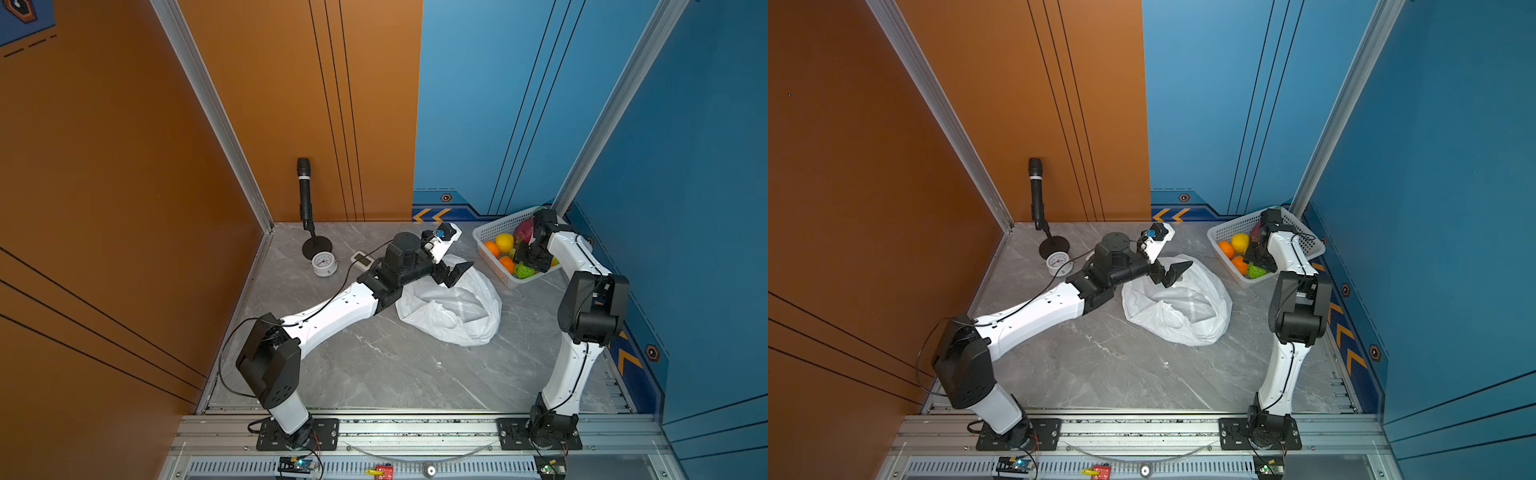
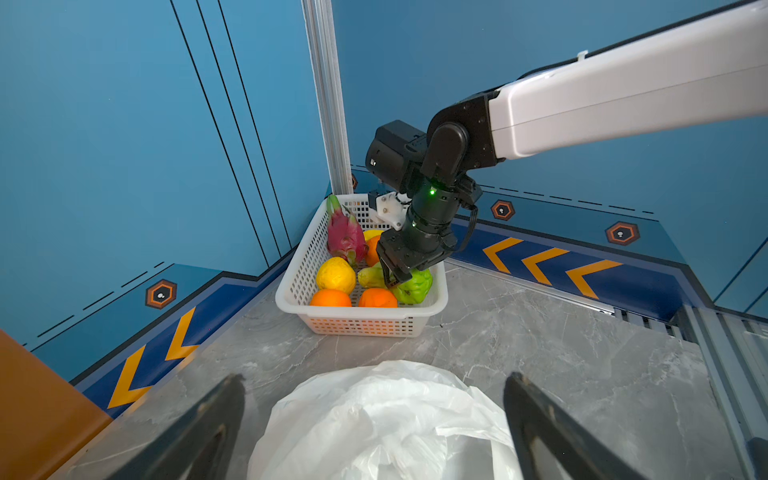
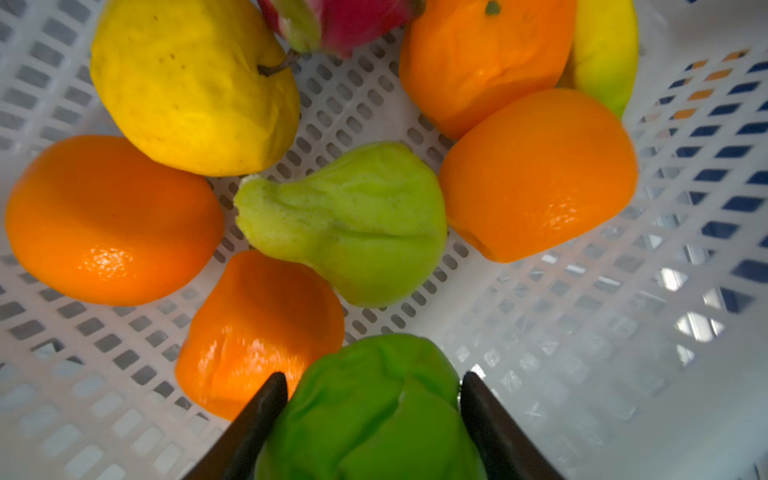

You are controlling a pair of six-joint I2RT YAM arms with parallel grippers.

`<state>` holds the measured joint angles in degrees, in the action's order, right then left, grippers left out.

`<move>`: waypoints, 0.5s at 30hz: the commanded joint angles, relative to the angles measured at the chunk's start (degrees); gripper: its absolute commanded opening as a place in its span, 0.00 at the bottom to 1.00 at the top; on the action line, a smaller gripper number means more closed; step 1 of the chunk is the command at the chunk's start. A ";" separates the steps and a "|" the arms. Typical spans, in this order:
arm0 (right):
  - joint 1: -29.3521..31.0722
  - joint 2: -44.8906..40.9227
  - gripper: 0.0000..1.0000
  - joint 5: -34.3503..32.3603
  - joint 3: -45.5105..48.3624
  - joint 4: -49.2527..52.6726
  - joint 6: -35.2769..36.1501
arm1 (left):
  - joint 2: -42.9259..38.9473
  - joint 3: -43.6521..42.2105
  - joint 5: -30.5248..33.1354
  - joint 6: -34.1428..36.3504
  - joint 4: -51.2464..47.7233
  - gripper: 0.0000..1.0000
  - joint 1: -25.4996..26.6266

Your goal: Untie the knot of the plastic bag and take out the fruit

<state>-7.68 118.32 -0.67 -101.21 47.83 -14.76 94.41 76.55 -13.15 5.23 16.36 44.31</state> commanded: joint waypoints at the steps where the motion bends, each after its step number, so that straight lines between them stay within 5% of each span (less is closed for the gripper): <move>1: 0.48 -0.50 0.70 -3.25 -3.44 4.45 1.87 | -2.87 -1.05 1.91 1.53 -1.36 0.98 0.55; 8: 0.67 -8.26 0.84 -3.98 -3.54 4.93 2.28 | -5.79 -2.19 4.63 2.04 -1.62 0.98 0.29; 15: 0.75 -20.37 0.87 -4.64 4.02 0.32 1.57 | -10.59 -5.20 13.46 0.94 -2.03 0.98 -0.78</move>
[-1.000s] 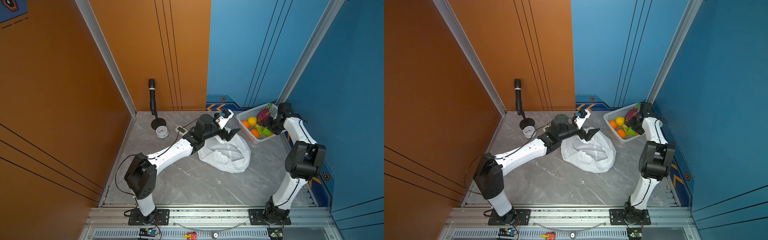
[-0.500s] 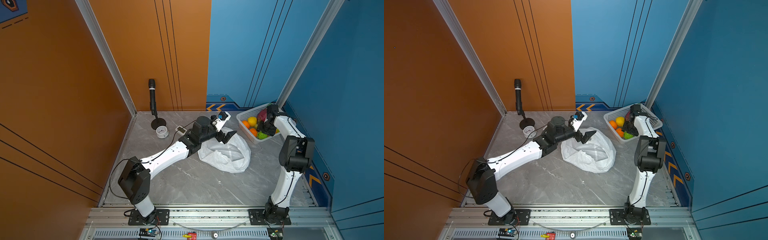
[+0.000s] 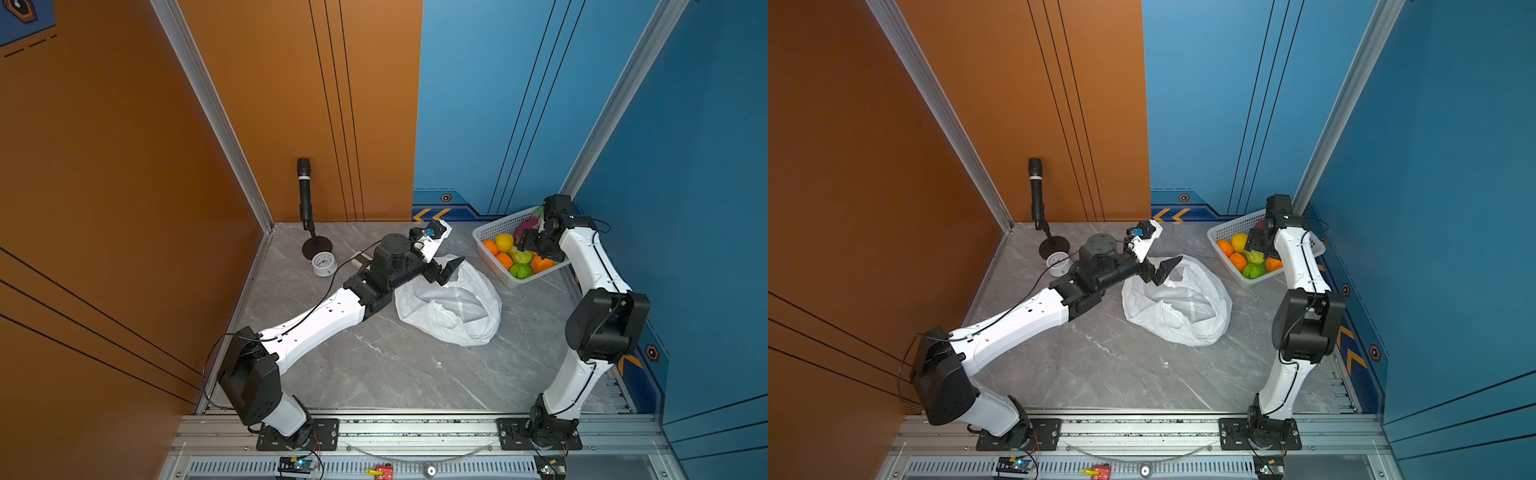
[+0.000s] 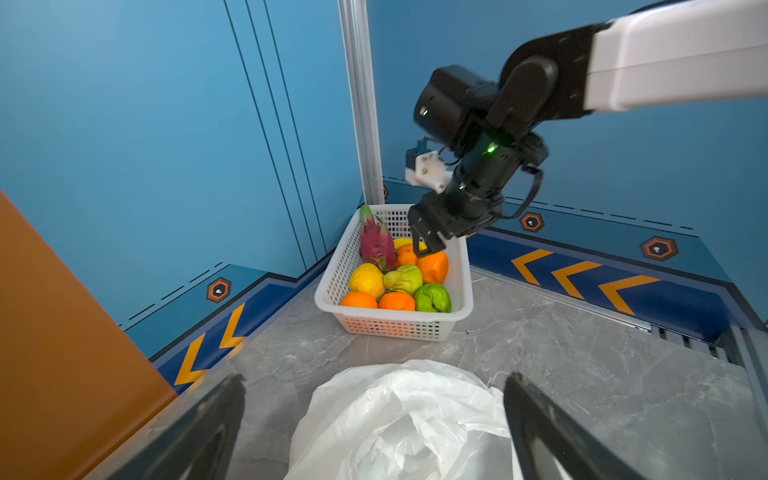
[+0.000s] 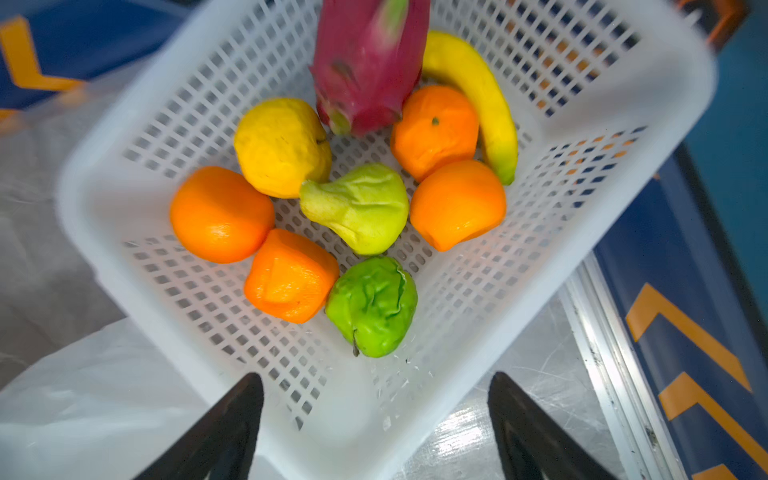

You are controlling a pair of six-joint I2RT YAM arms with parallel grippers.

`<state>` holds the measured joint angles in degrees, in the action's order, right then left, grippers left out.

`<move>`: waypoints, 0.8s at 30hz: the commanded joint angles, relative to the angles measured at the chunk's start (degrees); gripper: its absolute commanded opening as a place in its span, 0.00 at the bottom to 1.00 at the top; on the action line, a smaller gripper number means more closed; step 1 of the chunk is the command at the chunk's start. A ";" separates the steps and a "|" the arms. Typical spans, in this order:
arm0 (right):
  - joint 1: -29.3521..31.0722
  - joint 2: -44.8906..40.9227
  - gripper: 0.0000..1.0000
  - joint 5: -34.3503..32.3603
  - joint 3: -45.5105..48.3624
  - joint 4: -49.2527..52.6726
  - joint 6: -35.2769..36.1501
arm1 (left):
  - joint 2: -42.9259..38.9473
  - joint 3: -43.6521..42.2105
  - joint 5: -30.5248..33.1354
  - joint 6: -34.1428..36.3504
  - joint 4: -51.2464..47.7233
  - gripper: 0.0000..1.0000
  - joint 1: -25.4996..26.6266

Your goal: Untie the knot of the plastic bag and take out the fruit

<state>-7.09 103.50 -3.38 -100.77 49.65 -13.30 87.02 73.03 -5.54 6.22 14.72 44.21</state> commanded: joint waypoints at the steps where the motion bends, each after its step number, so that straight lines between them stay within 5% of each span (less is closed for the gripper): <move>1: 0.07 -8.34 0.87 -2.00 6.19 -3.59 -0.08 | -4.27 -2.59 7.71 -0.18 -0.56 0.98 -0.99; 13: 0.18 -42.41 0.95 -0.27 50.73 -38.95 5.43 | -17.75 -19.15 25.06 -0.83 -8.04 0.98 -10.40; 24: -0.30 -49.96 1.00 -2.18 79.63 -53.17 5.74 | -23.35 -35.10 30.28 -8.25 -9.10 0.98 -22.90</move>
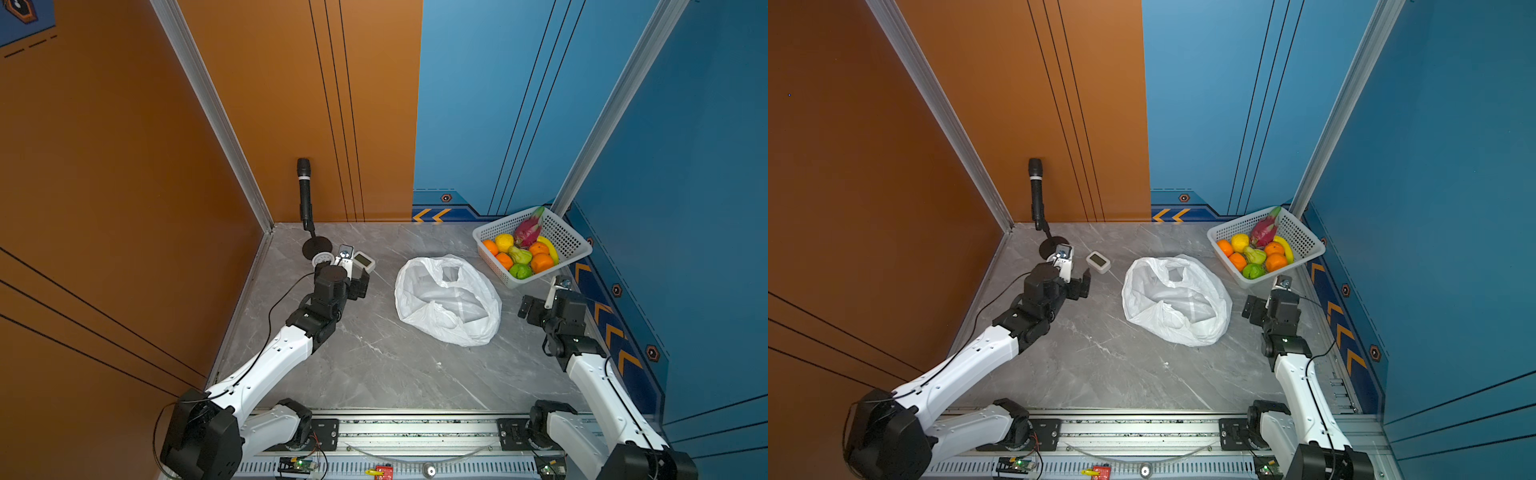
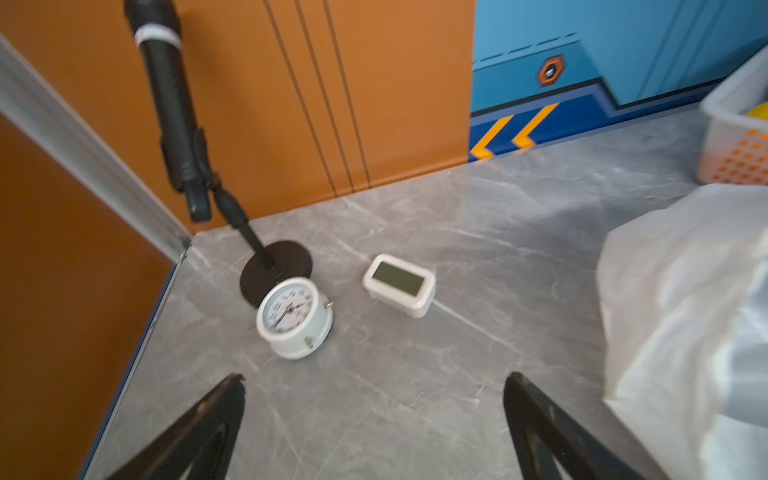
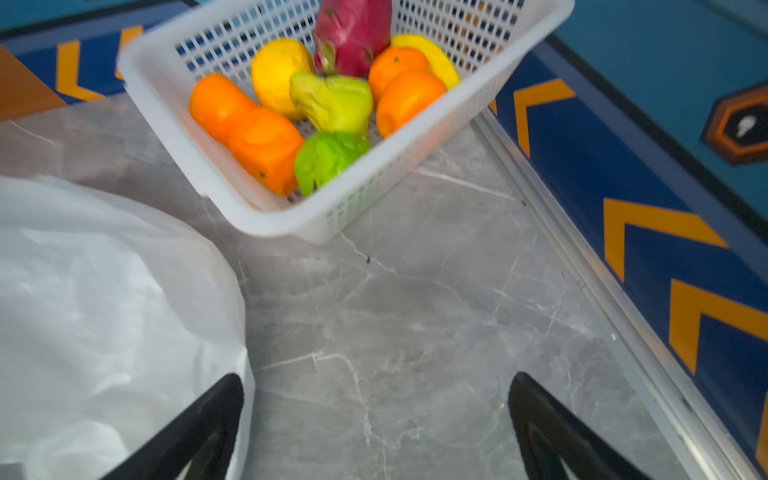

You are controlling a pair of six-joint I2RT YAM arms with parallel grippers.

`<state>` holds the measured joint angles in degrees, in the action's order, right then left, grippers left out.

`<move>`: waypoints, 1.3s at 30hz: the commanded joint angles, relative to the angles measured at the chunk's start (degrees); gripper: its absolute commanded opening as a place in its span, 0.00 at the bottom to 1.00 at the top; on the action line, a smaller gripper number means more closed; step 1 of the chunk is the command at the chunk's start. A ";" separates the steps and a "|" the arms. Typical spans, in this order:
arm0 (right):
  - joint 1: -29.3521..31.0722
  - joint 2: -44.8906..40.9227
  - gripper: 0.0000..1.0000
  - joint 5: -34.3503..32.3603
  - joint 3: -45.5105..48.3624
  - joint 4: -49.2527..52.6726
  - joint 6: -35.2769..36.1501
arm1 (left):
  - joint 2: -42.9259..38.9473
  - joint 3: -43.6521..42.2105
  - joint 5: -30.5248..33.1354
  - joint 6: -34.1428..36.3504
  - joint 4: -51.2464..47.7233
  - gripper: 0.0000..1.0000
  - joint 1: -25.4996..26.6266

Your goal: Untie the knot of the plastic bag and take out the fruit

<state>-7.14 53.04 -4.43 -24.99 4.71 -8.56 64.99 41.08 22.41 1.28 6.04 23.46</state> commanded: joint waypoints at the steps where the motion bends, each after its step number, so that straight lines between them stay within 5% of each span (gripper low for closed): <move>1: -0.25 1.63 1.00 -0.77 5.05 -10.27 0.92 | -1.44 -4.33 2.49 -4.16 -0.19 0.98 -3.15; 13: 2.66 27.36 1.00 2.06 -3.14 -33.27 -2.23 | 1.66 -17.95 0.06 -4.28 14.74 0.99 -15.50; 17: 6.23 35.01 1.00 1.14 -6.42 -38.03 3.50 | 7.24 -19.40 -1.97 -3.12 22.56 0.98 -18.17; 18: 6.76 34.63 1.00 1.65 -8.08 -33.73 4.41 | 8.66 -18.59 -2.60 -2.67 23.00 0.98 -18.78; 24: 6.99 33.12 1.00 0.82 -2.09 -43.75 4.35 | 17.49 -13.58 -10.24 -2.08 28.56 0.98 -22.55; 28: 7.44 35.82 1.00 -2.50 5.32 -60.23 3.70 | 23.06 -13.43 -17.22 -1.71 35.07 0.98 -23.29; 30: 7.77 34.18 1.00 -3.94 3.23 -53.49 3.51 | 21.96 -13.87 -18.98 -1.41 33.84 0.98 -23.51; 33: 9.42 34.60 1.00 -6.21 3.03 -53.86 4.94 | 25.04 -19.32 -18.93 -1.15 47.86 0.97 -23.22; 39: 9.24 34.68 1.00 -5.08 2.88 -53.51 5.13 | 24.34 -19.22 -18.37 -1.24 46.03 0.97 -23.16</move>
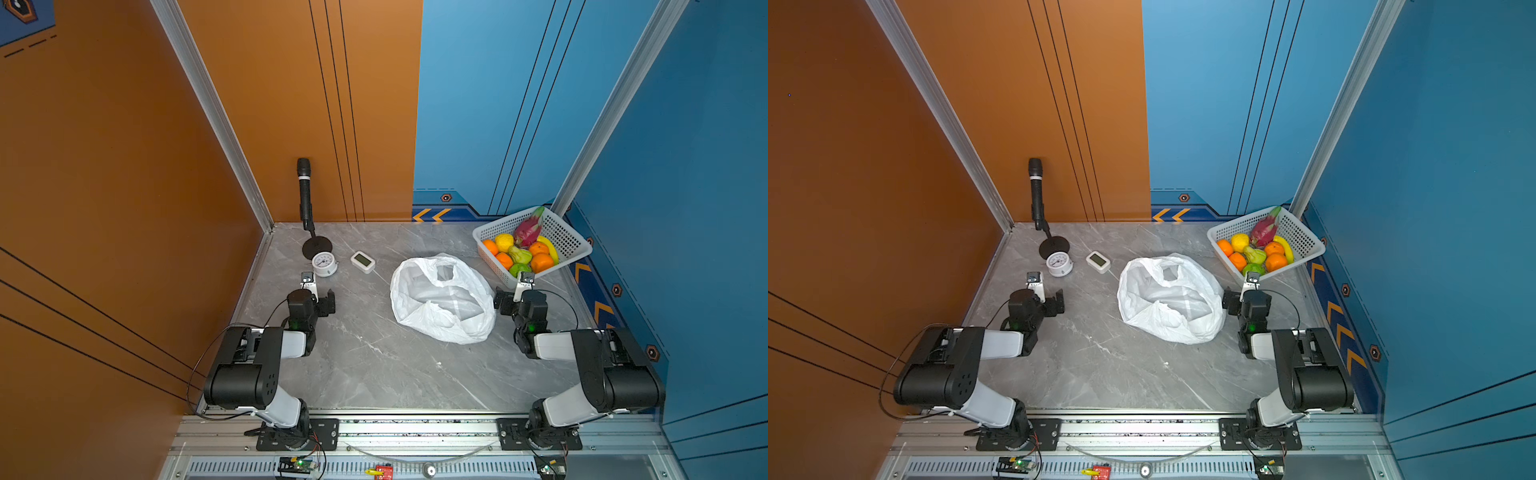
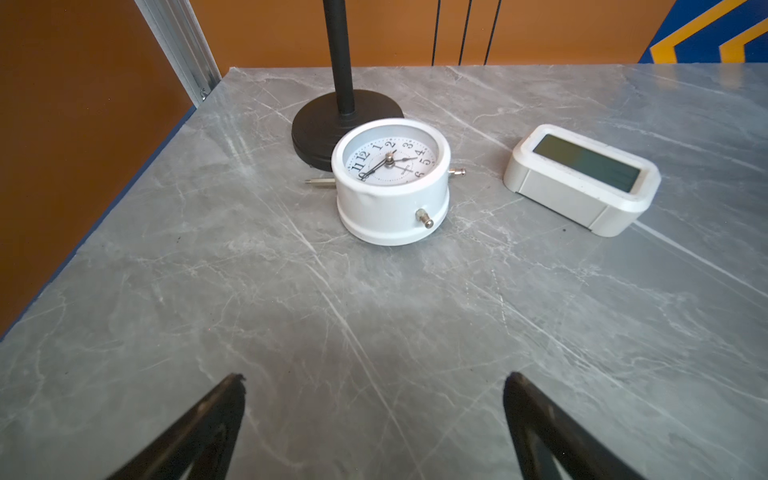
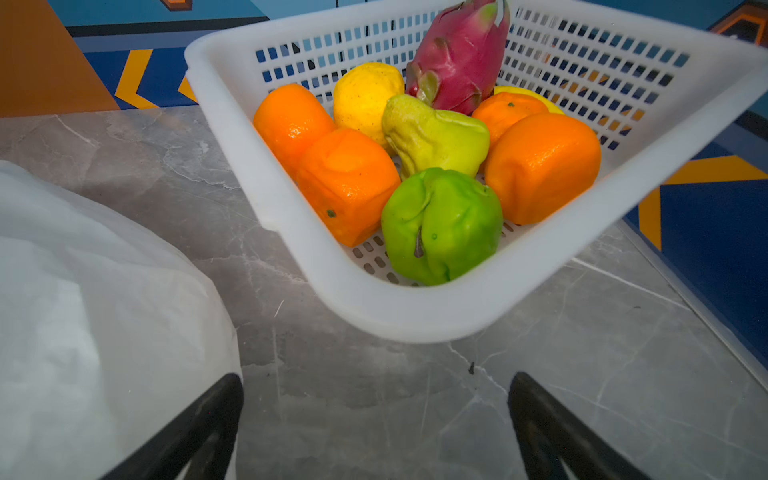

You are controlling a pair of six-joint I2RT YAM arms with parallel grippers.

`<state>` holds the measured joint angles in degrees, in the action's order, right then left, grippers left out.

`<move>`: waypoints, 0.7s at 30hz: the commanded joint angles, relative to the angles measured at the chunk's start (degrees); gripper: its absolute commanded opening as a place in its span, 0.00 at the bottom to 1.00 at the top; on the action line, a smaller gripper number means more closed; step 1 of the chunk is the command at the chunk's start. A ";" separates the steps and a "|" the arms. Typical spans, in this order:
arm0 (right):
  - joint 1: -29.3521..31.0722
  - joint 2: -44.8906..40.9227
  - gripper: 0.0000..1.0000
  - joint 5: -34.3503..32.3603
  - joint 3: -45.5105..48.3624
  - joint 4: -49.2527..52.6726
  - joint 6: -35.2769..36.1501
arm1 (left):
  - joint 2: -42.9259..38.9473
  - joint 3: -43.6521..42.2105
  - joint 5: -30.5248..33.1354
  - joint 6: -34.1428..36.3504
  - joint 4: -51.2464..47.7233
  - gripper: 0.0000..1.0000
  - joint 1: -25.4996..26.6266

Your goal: Untie the knot of the plastic bag and take out the fruit

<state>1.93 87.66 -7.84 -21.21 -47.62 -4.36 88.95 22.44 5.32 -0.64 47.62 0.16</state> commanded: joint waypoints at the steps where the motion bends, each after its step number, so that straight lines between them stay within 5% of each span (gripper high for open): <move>1: 0.17 0.06 1.00 -1.66 -0.93 -1.23 0.93 | 0.18 -0.39 -1.19 0.67 4.00 0.97 0.10; 21: 0.09 0.16 1.00 -1.36 -1.12 -1.00 1.06 | 0.35 -0.46 -0.68 0.74 3.98 0.97 0.38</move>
